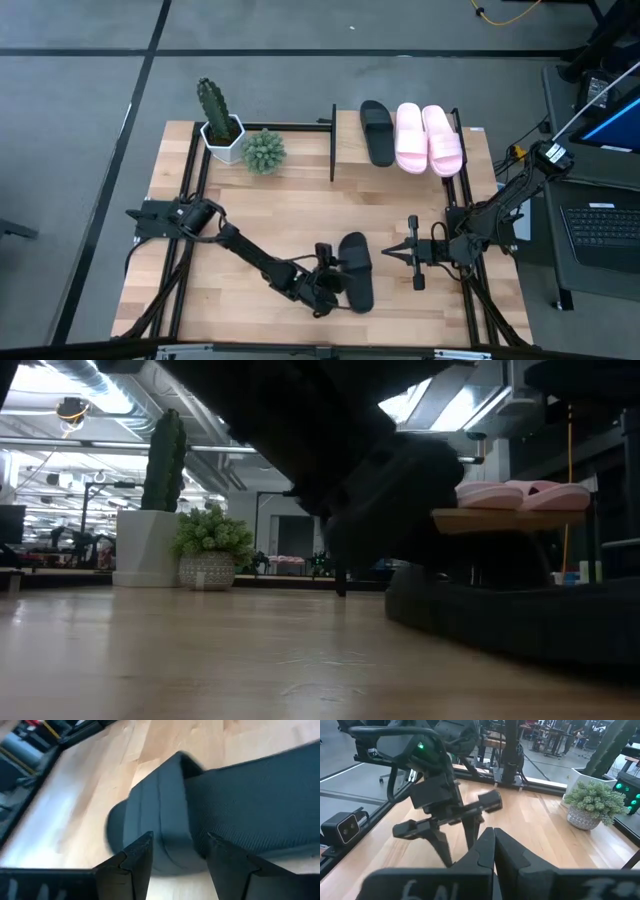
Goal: Pick and place slides into the shelf
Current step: Put the black slides on the shelf
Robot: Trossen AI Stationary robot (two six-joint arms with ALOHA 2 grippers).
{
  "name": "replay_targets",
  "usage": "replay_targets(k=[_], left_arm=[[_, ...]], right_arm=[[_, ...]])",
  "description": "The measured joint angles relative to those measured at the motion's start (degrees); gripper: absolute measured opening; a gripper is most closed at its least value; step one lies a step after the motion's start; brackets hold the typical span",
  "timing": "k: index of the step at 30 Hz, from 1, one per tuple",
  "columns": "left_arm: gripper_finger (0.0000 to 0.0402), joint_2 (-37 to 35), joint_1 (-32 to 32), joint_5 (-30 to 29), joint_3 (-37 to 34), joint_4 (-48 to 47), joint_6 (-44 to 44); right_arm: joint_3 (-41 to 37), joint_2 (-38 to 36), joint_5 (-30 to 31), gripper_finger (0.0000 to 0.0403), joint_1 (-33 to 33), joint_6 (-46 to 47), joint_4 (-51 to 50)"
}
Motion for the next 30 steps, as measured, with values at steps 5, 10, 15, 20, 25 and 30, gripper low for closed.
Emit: replay_targets(k=[5,10,15,20,25,30], left_arm=[[0.0165,-0.08,-0.47,-1.99,-0.11,-1.66,0.10],[0.0164,-0.08,-0.48,-1.95,-0.11,-1.47,0.03],[0.0140,-0.08,-0.46,-1.79,-0.09,-1.25,-0.11],[0.0087,-0.08,-0.46,-2.07,-0.09,-1.17,-0.14],[0.0031,-0.10,-0.46,-2.25,-0.06,-1.08,-0.16],[0.0007,-0.12,-0.48,-3.52,-0.02,-0.97,-0.27]], right_arm=[[0.00,0.02,-0.02,0.0009,0.00,0.11,-0.36],[0.00,0.04,-0.02,0.0009,0.00,1.58,-1.14],[0.00,0.04,-0.02,0.0009,0.00,2.70,-1.26],[0.00,0.04,-0.03,0.0009,0.00,2.76,-1.36],[0.00,0.04,-0.02,0.0009,0.00,2.86,-1.39],[0.00,0.04,-0.04,0.0009,0.00,2.92,-0.99]])
